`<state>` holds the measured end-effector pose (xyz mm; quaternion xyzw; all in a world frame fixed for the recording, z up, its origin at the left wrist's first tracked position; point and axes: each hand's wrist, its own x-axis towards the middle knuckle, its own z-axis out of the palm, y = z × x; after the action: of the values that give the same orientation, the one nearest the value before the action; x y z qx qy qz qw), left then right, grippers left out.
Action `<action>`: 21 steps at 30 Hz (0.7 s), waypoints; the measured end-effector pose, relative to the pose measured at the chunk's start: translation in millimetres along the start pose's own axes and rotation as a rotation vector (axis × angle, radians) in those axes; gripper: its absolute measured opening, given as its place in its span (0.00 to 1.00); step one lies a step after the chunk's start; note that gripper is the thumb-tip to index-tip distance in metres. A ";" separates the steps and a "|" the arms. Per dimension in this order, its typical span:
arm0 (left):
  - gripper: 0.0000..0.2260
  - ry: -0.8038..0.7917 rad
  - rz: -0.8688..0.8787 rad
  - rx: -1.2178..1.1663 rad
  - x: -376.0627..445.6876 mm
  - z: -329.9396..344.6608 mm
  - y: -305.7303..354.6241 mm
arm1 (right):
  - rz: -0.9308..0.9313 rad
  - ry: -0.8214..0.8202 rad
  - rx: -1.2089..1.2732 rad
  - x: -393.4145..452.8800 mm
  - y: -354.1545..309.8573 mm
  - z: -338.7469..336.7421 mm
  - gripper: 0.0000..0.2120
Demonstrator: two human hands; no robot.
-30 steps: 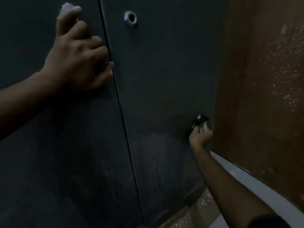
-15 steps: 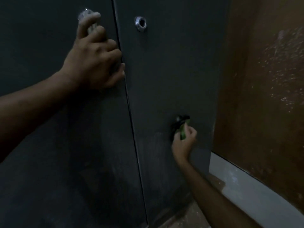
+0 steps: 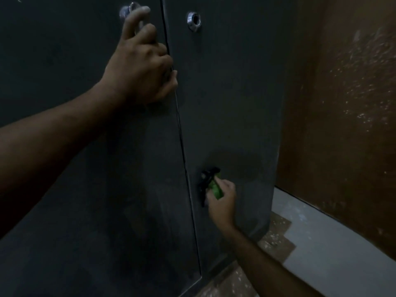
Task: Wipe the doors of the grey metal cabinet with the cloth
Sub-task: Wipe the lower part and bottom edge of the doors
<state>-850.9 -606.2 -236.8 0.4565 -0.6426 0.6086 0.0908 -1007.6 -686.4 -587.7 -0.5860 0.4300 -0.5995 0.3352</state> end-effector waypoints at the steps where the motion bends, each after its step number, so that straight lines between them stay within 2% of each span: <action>1: 0.27 -0.012 -0.001 0.003 -0.2 0.3 -0.5 | 0.084 0.052 0.011 11.6 -3.1 -3.9 0.19; 2: 0.28 -0.026 -0.001 -0.001 -0.6 0.1 -1.5 | 0.125 0.120 0.026 25.3 -11.6 -4.3 0.17; 4: 0.28 -0.043 -0.001 -0.013 -1.1 -1.6 -2.2 | 0.030 0.166 0.044 36.4 -43.2 6.1 0.17; 6: 0.29 -0.050 0.008 -0.024 -1.3 -2.5 -2.3 | -0.132 0.117 0.023 16.4 -63.8 24.3 0.19; 8: 0.29 -0.069 0.025 -0.044 -3.6 -3.3 -4.3 | -0.175 0.014 -0.020 -14.3 -59.6 25.9 0.19; 11: 0.30 -0.099 0.049 -0.087 -3.6 -4.4 -5.6 | -0.122 -0.084 -0.071 -22.9 -35.2 4.8 0.18; 15: 0.28 -0.062 0.085 -0.115 -1.0 -2.7 -8.7 | 0.058 0.093 -0.007 0.6 -43.5 17.6 0.20; 17: 0.28 -0.050 0.086 -0.110 -3.5 -0.6 -10.3 | -0.012 0.124 -0.014 -19.5 -48.6 27.9 0.20; 19: 0.28 -0.056 0.110 -0.116 -3.8 2.7 -8.8 | -0.112 0.033 -0.088 -42.5 -31.0 27.9 0.19; 21: 0.29 -0.068 0.119 -0.120 -1.6 3.3 -8.5 | -0.061 0.041 -0.111 -41.9 -14.2 18.3 0.19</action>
<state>-842.6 -607.0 -232.7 0.4314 -0.7068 0.5575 0.0598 -984.3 -644.9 -593.2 -0.6041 0.4513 -0.5964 0.2751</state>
